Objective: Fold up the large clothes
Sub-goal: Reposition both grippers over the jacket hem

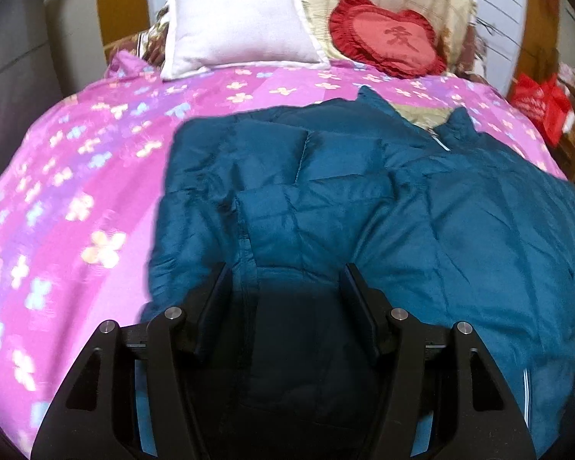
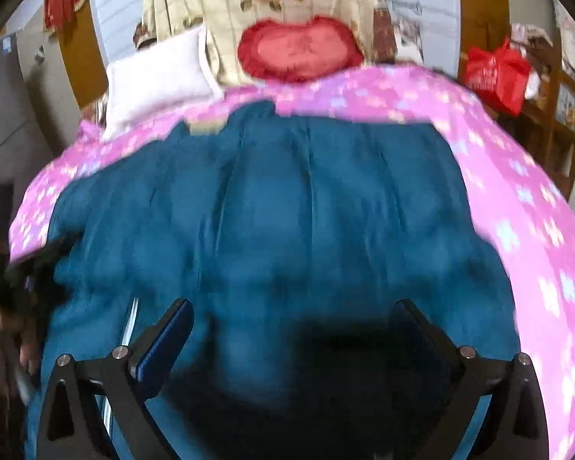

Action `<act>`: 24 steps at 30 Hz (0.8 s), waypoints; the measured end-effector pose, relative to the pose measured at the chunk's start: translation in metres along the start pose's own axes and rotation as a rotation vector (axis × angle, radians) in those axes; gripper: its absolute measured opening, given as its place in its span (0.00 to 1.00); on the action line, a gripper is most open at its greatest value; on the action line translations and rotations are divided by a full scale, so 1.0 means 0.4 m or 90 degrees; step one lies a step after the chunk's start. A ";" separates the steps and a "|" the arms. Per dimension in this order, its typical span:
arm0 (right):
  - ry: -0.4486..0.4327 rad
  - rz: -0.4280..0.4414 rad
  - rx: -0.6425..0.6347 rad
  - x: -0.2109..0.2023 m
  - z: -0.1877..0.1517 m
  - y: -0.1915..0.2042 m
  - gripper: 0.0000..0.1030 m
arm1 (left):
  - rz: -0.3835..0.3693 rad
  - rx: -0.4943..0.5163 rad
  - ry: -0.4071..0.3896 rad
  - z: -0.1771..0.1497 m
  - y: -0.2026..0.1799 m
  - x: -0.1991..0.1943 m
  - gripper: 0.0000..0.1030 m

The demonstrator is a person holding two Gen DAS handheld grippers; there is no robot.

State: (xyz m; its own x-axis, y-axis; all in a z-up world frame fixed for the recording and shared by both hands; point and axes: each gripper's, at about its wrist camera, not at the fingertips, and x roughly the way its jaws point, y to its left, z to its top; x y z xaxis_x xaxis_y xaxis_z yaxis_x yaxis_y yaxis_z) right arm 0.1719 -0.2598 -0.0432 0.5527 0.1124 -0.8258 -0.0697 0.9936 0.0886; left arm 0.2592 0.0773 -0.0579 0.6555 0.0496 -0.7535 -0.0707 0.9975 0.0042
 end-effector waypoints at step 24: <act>-0.044 -0.060 -0.058 -0.209 -0.310 -0.002 1.00 | -0.009 0.051 0.055 -0.338 0.121 -0.285 0.82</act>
State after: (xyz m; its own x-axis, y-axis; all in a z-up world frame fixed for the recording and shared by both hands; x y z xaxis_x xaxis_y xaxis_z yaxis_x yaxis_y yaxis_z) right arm 0.0228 -0.2710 -0.0431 0.6161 0.0225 -0.7873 -0.0879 0.9953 -0.0404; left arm 0.0793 0.1133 -0.0606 0.5885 0.0350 -0.8077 0.0004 0.9991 0.0436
